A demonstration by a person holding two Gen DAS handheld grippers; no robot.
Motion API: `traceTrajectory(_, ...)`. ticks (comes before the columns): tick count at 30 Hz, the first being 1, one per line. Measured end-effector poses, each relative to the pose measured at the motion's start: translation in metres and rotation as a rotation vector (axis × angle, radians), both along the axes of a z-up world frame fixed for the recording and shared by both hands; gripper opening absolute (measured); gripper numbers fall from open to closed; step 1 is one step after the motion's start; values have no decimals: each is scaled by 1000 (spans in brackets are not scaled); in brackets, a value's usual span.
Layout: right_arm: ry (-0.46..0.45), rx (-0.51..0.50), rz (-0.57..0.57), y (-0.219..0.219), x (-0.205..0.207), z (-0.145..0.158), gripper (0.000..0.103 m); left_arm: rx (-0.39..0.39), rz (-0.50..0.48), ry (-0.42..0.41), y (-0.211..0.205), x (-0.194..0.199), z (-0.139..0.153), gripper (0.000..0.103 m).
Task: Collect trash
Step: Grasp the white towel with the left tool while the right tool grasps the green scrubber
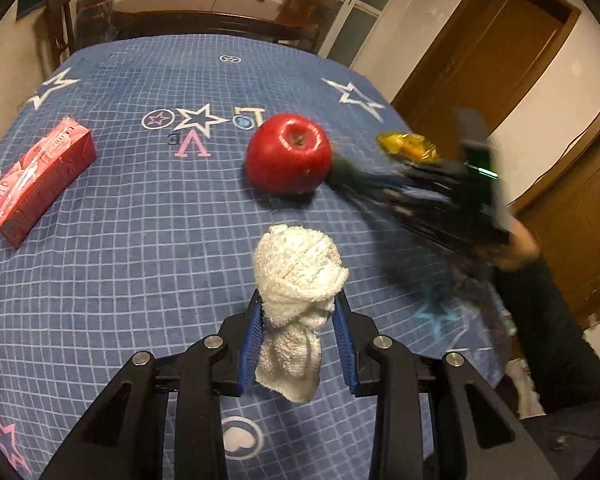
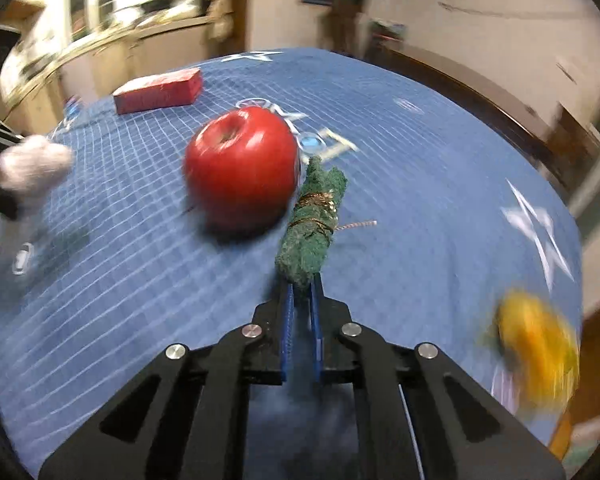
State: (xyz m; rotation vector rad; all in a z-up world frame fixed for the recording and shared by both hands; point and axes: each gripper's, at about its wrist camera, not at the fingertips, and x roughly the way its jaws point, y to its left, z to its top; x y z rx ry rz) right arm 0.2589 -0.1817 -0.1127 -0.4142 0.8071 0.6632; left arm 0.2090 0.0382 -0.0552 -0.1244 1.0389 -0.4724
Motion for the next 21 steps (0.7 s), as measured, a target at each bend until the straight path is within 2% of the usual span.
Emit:
traceTrajectory(3, 1, -35, -114, -11, -65, 0, 7, 71, -1, -10, -7, 2, -15, 35)
traceTrajectory(6, 90, 46, -219, -20, -109, -12, 8, 101, -2, 18, -10, 12, -33, 35)
traceTrajectory(9, 62, 86, -303, -21, -127, -22, 15, 149, 5, 26, -16, 22, -51, 38)
traceTrajectory(10, 70, 102, -316, -21, -126, -22, 25, 172, 6, 27, -22, 23, -56, 42)
traceTrajectory(11, 69, 118, -328, -22, -127, -22, 41, 180, 5, 26, -23, 24, -60, 44)
traceTrajectory(12, 58, 119, -336, -22, -129, -20, 50, 186, 5, 10, -23, 23, -61, 48)
traceTrajectory(13, 39, 128, -338, -23, -132, -16, 63, 204, 6, -10, -25, 20, -60, 55)
traceTrajectory(14, 15, 145, -330, -23, -135, -9, 68, 206, 6, -23, -26, 19, -60, 57)
traceTrajectory(16, 1, 148, -329, -19, -131, -4, 68, 219, 28, -55, -27, 15, -59, 61)
traceTrajectory(18, -10, 137, -347, -12, -117, -3, 68, 266, 54, -76, -32, 12, -63, 62)
traceTrajectory(20, 6, 117, -368, -12, -104, -8, 48, 292, 65, -79, -33, 10, -65, 62)
traceTrajectory(21, 27, 105, -376, -11, -99, -13, 44, 304, 69, -90, -35, 7, -67, 62)
